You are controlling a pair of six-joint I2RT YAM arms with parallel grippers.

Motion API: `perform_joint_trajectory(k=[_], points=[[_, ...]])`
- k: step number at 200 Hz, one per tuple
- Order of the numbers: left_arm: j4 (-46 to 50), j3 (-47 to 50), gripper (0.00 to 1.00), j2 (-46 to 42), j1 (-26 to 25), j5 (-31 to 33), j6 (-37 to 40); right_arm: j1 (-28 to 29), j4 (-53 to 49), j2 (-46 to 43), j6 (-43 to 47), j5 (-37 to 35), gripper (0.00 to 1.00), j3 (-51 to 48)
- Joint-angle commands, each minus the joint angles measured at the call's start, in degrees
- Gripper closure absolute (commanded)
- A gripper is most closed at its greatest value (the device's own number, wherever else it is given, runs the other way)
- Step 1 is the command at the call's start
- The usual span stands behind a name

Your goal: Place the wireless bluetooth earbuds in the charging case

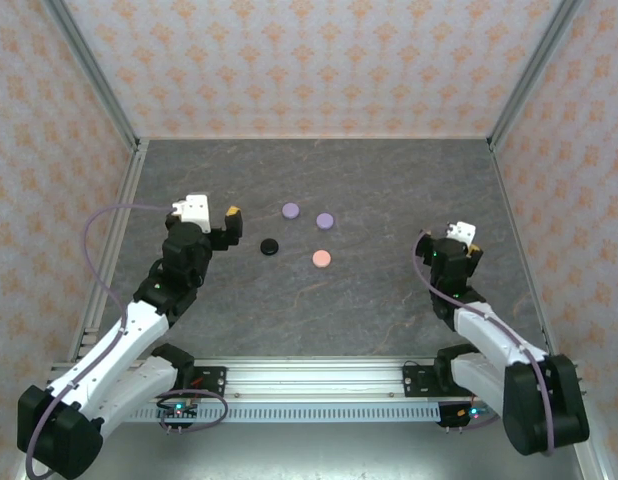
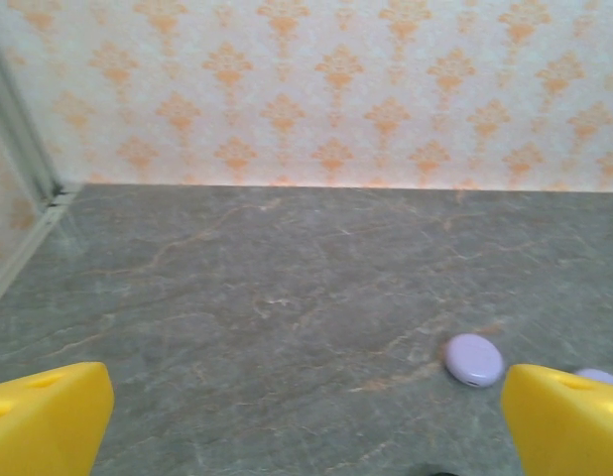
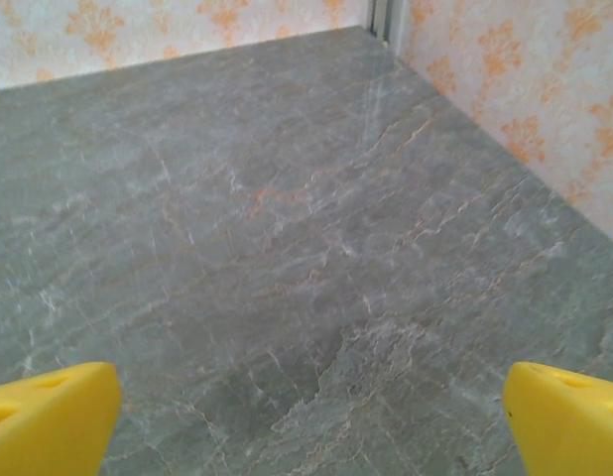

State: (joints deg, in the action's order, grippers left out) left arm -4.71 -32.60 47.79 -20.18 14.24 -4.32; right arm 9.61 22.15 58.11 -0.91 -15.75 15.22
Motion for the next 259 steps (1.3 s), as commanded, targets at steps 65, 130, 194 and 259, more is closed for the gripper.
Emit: perform_joint_trajectory(k=[65, 130, 194, 259], points=[[-13.5, 9.6, 0.0, 1.1, 5.9, 8.5, 4.3, -5.9, 36.7, 22.1, 6.4, 14.9, 0.01, -2.5], [-27.6, 14.1, 0.0, 14.3, 9.7, 5.8, 6.1, -10.1, 22.5, 29.1, 2.9, 18.8, 0.01, 8.6], [-45.7, 16.1, 0.0, 30.7, 17.0, -8.5, 5.2, -10.1, 22.2, 29.0, 3.0, 18.8, 0.01, 8.7], [-39.1, 9.0, 0.0, 37.7, 19.8, -12.9, 3.9, -10.0, 22.2, 29.0, 3.0, 18.8, 0.01, 8.7]])
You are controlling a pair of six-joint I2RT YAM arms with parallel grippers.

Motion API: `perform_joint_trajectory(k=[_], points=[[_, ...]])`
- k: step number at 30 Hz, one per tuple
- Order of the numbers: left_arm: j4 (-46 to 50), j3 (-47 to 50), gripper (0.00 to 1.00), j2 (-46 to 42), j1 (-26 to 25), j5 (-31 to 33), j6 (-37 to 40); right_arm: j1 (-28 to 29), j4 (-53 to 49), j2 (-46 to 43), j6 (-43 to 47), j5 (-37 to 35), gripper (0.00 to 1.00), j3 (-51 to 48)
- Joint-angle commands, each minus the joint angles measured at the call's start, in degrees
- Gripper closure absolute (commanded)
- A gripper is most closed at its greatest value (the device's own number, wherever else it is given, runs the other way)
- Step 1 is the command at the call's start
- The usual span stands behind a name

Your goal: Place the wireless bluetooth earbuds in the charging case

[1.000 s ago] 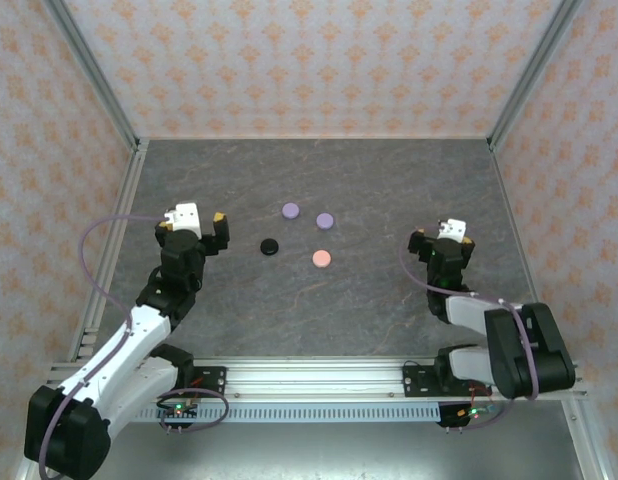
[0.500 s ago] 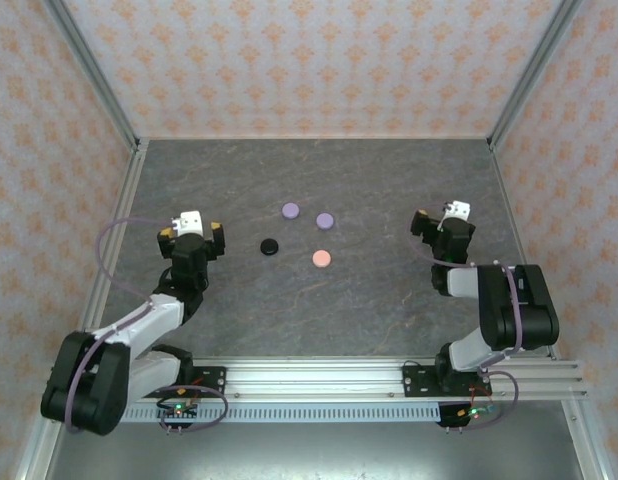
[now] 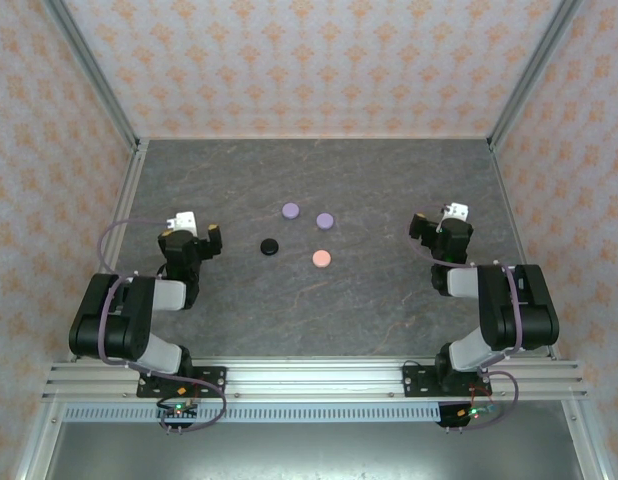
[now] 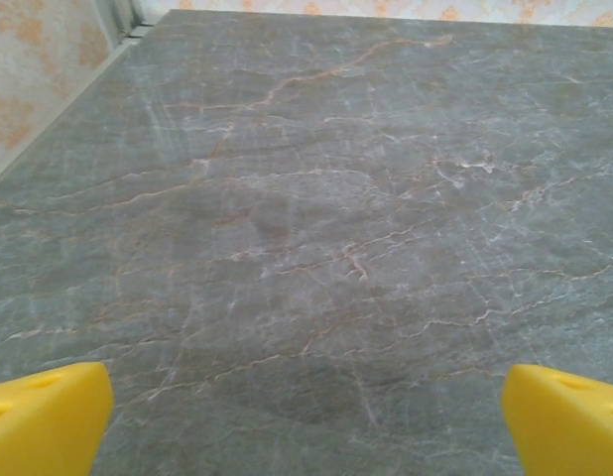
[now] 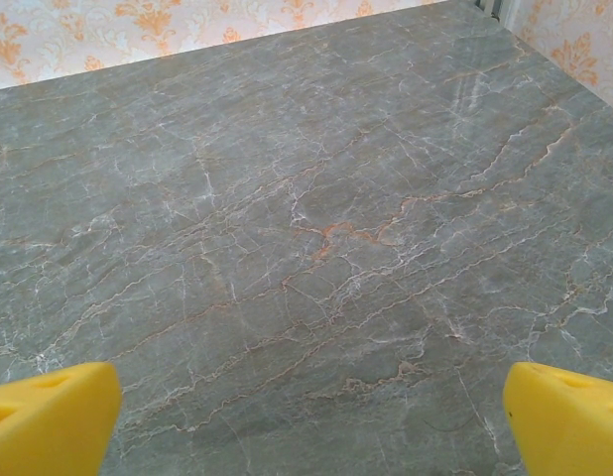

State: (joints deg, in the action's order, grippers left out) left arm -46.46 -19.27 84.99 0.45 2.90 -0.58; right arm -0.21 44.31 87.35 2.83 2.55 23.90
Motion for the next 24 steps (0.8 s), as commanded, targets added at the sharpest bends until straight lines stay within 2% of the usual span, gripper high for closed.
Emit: perform_joint_trajectory(k=[1, 8, 24], points=[[2.9, -4.4, 0.0, 0.4, -0.8, -1.6, 0.1, -0.2, 0.0, -0.3, -0.7, 0.5, 0.01, 0.0], [3.6, -4.9, 0.0, 0.7, -2.2, 0.8, 0.9, 0.2, -0.3, -0.4, -0.3, 0.0, 0.01, 0.1], [3.7, -5.1, 0.0, 0.7, -2.5, 1.1, 1.2, 0.2, -0.5, -0.3, -0.2, -0.2, 0.01, 0.3]])
